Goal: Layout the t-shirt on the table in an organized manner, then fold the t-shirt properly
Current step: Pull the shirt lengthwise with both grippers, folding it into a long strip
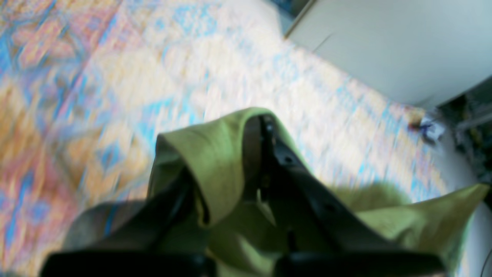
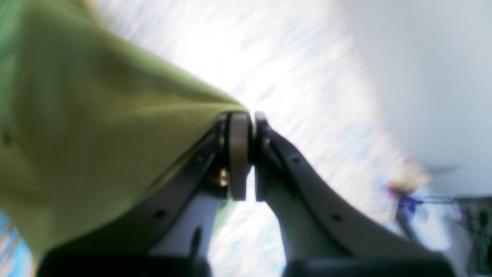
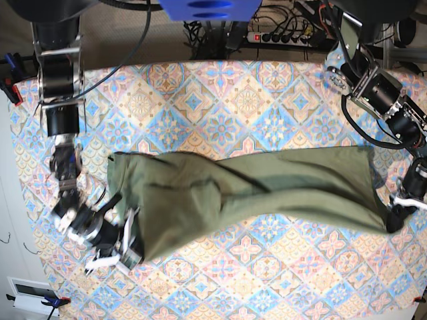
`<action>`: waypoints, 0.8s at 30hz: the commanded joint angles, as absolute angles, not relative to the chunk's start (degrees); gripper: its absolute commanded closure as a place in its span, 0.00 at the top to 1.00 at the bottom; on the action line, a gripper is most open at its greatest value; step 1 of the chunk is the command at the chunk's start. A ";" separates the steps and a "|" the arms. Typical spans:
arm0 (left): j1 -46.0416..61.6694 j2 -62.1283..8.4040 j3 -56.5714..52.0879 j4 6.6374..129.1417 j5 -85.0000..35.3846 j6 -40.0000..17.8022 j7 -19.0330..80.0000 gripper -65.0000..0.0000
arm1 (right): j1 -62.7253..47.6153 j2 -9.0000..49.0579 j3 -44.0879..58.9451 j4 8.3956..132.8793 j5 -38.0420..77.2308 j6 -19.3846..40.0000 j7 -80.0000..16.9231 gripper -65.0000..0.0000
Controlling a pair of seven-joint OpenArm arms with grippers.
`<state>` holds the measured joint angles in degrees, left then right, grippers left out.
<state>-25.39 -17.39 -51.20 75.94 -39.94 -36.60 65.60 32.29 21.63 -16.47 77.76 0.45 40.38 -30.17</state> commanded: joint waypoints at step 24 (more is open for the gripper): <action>-49.19 -17.01 -47.52 47.69 -19.47 -27.47 39.34 0.50 | 51.38 13.32 -11.03 35.30 -0.04 20.26 -4.97 0.54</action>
